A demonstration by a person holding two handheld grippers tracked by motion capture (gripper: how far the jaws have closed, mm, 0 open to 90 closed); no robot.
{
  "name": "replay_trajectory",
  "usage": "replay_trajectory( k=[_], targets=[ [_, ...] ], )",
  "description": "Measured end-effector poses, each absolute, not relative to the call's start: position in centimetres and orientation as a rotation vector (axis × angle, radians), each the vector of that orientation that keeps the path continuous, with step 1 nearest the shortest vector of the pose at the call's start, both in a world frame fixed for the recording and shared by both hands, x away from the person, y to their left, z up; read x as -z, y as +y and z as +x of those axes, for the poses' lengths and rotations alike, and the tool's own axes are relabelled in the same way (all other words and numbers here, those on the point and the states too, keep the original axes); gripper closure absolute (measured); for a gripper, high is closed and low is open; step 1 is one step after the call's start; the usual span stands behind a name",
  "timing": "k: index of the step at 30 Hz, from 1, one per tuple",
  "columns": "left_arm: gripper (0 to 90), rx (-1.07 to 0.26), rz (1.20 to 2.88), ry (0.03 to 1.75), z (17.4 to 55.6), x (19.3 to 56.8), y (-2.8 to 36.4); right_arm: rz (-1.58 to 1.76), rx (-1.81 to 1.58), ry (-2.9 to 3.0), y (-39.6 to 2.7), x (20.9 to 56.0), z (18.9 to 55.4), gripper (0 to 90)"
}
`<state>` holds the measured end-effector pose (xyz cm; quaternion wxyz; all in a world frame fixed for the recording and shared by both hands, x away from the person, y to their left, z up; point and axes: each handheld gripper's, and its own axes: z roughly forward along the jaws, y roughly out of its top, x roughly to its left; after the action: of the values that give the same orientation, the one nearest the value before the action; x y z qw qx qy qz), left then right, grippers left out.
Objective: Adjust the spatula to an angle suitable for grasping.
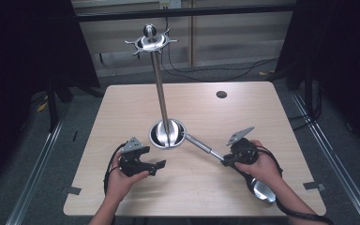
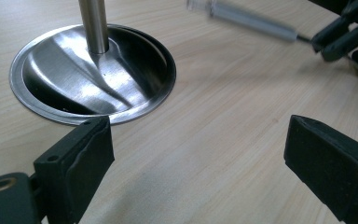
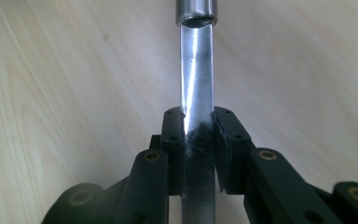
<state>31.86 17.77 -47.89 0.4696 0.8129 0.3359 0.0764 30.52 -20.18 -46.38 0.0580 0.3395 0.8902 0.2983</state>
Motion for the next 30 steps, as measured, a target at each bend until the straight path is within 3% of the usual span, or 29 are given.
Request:
replay_trajectory(
  k=[14,22,30],
  targets=[
    [10.2,-0.103,1.874,0.748,31.3,46.3,14.3,1.144,-1.414,2.282,-22.1,43.0,29.7,76.1],
    [13.7,-0.063,1.868,0.635,30.1,45.4,9.8,1.106,-1.563,2.171,-21.6,42.1,29.1,76.1],
    [21.9,-0.025,1.795,0.59,29.8,44.7,6.7,1.088,-1.64,2.06,-21.2,40.7,28.7,76.1]
  ],
)
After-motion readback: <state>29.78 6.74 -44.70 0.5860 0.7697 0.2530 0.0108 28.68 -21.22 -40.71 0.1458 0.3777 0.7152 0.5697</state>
